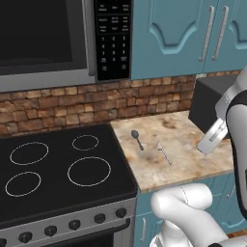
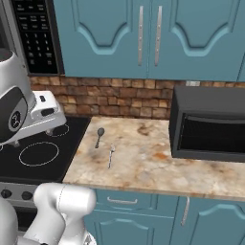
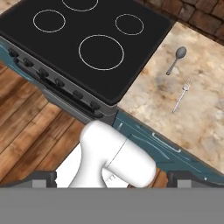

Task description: Organize the utensils by type. Pick up the wooden spoons from the counter and place them in the open cabinet. Then pick up the metallic utensils from the counter and place them in the open drawer.

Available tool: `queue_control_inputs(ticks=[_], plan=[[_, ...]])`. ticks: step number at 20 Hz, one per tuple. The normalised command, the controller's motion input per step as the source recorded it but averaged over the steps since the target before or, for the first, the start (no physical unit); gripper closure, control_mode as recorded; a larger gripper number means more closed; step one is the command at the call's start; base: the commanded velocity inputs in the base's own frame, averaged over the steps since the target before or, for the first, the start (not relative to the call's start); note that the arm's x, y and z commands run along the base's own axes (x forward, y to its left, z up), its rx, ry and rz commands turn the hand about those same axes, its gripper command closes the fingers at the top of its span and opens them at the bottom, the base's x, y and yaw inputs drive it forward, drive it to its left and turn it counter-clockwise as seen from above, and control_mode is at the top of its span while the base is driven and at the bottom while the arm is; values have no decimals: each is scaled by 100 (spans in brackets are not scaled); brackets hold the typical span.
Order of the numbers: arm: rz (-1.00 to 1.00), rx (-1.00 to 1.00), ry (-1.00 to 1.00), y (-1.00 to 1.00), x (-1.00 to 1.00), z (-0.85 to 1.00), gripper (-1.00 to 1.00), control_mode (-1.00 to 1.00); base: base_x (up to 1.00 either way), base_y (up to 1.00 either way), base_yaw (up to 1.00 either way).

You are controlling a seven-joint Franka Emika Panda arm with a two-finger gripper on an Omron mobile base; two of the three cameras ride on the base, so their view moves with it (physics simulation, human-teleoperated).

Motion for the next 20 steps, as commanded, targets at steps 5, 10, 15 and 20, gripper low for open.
queue_control_inputs(ticks=[5, 10, 15, 20], plan=[[-7, 0, 9, -17, 1, -33, -100, -100, 2, -3, 0], [-16, 0, 13, -8, 1, -66, -100, -100, 0, 0, 0], [-18, 0, 3, -2, 5, -65, -100, -100, 0, 0, 0], [-21, 0, 0, 0, 32, -50, -100, -100, 0, 0, 0]])
